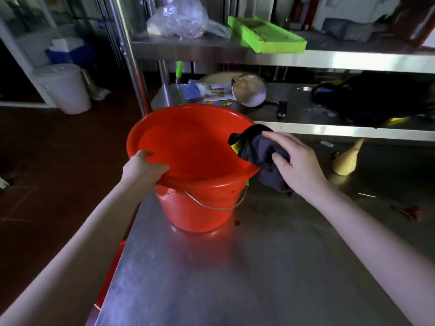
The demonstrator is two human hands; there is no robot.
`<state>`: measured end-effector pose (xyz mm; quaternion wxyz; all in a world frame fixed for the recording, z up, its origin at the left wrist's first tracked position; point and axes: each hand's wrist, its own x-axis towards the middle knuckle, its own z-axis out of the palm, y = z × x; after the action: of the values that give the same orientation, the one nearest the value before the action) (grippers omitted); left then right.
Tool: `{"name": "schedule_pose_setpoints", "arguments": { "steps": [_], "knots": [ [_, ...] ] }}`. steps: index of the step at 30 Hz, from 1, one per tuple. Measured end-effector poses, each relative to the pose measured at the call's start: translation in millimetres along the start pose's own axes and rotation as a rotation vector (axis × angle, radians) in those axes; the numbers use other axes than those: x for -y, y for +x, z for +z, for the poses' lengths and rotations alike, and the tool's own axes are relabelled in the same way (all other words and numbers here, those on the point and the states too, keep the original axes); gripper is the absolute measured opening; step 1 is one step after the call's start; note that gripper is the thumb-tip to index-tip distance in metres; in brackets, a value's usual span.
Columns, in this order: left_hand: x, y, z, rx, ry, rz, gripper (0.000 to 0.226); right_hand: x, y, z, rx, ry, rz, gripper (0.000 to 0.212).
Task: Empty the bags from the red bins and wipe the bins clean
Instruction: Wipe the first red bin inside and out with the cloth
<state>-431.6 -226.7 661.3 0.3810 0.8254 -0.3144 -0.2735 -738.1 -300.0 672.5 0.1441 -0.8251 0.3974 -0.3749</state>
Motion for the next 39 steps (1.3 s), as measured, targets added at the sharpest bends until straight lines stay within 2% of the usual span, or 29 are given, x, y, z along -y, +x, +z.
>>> {"name": "schedule_pose_setpoints", "arguments": {
  "steps": [2, 4, 5, 7, 9, 11, 13, 17, 21, 23, 26, 30, 33, 36, 39],
  "knots": [
    [13, -8, -6, 0.075, 0.037, 0.01, 0.067, 7, -19, 7, -0.03, 0.005, 0.06, 0.049],
    [33, -18, -11, 0.127, 0.252, 0.045, 0.077, 14, -40, 15, -0.086, 0.026, 0.125, 0.047],
    [42, -24, -13, 0.092, 0.375, 0.092, 0.082, 17, -50, 19, -0.121, 0.05, 0.166, 0.046],
    [53, -39, -18, -0.077, 0.55, 0.334, 0.083, 22, -68, 26, -0.184, 0.113, 0.279, 0.044],
    [55, -49, -21, -0.139, 0.629, 0.752, 0.081, 25, -82, 29, -0.234, 0.188, 0.405, 0.042],
    [50, -50, -20, 0.043, 0.8, 1.056, 0.083, 27, -92, 31, -0.269, 0.265, 0.51, 0.04],
    [43, -47, -13, 0.201, 0.941, 1.139, 0.081, 31, -99, 31, -0.287, 0.323, 0.571, 0.038],
    [30, -42, -4, 0.142, 0.873, 1.232, 0.063, 40, -107, 28, -0.307, 0.405, 0.603, 0.042],
    [22, -37, -1, 0.037, 0.696, 1.319, 0.059, 44, -108, 14, -0.349, 0.505, 0.595, 0.038],
    [15, -36, -4, -0.079, 0.6, 1.32, 0.058, 46, -105, 6, -0.385, 0.567, 0.591, 0.031],
    [5, -29, -16, -0.248, 0.493, 1.198, 0.05, 57, -94, 1, -0.434, 0.628, 0.568, 0.027],
    [6, -24, -32, -0.34, 0.359, 0.856, 0.053, 83, -66, 18, -0.447, 0.629, 0.472, 0.025],
    [15, -23, -38, -0.34, 0.25, 0.644, 0.055, 106, -44, 47, -0.42, 0.436, 0.368, 0.027],
    [24, -20, -38, -0.301, 0.168, 0.483, 0.052, 136, -24, 89, -0.316, 0.222, 0.196, 0.031],
    [35, -15, -39, -0.255, 0.086, 0.381, 0.048, 161, -11, 137, 0.01, 0.051, -0.001, 0.035]
  ]
}}
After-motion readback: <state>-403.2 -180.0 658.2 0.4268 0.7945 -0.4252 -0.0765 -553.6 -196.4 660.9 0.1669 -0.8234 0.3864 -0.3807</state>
